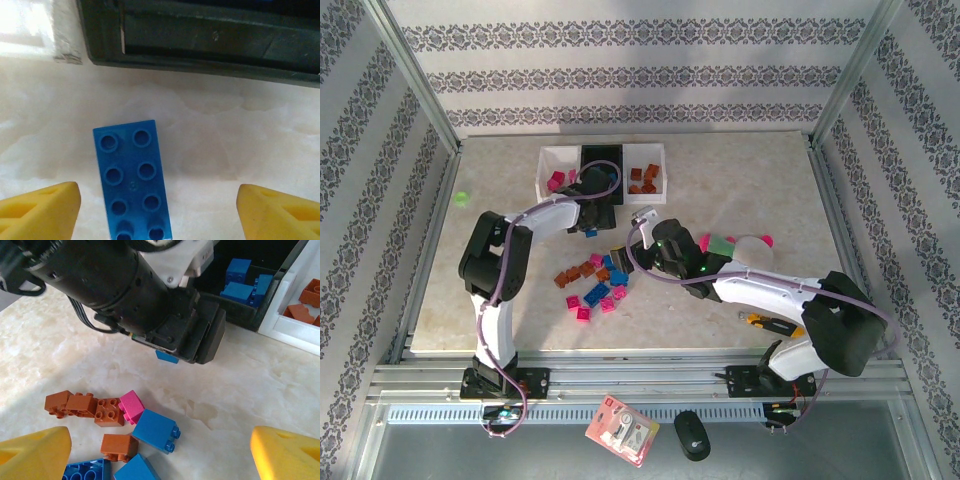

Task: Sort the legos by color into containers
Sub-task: Pick up the lego from the center of the table.

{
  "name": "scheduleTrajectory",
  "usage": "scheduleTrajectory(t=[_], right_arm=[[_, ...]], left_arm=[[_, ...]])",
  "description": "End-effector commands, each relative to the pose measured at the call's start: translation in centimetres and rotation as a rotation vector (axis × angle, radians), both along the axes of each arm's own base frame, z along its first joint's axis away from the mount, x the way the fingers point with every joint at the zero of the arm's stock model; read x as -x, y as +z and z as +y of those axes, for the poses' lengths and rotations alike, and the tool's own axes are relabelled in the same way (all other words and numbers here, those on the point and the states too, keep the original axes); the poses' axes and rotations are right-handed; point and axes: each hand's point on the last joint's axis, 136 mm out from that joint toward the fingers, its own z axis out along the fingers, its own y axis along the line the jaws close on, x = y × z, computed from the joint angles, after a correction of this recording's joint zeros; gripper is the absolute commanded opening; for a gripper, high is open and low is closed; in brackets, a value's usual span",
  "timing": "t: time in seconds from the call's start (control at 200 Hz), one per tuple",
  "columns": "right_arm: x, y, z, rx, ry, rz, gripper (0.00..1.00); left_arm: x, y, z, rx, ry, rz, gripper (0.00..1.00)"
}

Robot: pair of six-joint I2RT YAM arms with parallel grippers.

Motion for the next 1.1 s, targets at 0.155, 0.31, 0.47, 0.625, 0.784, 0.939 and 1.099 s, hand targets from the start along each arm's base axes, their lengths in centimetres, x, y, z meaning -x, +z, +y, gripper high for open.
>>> scheduleTrajectory(t=[0.155, 0.31, 0.47, 0.625, 0.784, 0.939, 1.099], right_arm=[[0.1, 1.6, 0.1, -0.037, -0.007, -0.046, 0.92], [0.1, 1.8, 0.0, -0.041, -0.011, -0.051, 0.93], [0.1, 2.4, -0.3, -0.046, -0.018, -0.065, 0.93], [-0.1, 2.7, -1.0, -0.05, -0.04, -0.078, 0.92], [-0.2, 2.9, -1.8, -0.064, -0.064, -0.081, 0.93], [-0.4, 2.9, -2.0, -0.069, -0.075, -0.08, 0.93], [-0.4, 2.7, -2.0, -0.074, -0.078, -0.072, 0.92]], left_arm=[[-0.4, -1.6, 0.2, 0.015, 0.013, 0.021, 0.56], [-0.5, -1.4, 0.5, 0.018, 0.027, 0.017, 0.37], [-0.3, 0.2, 0.4, 0.031, 0.019, 0.005, 0.32], [-0.2, 3.5, -0.7, 0.07, -0.016, -0.017, 0.31], [-0.9, 7.5, -1.7, 0.094, -0.047, -0.09, 0.32], [-3.3, 10.2, -1.9, 0.082, -0.068, -0.168, 0.32], [-7.0, 10.5, -1.8, 0.056, -0.076, -0.17, 0.32]])
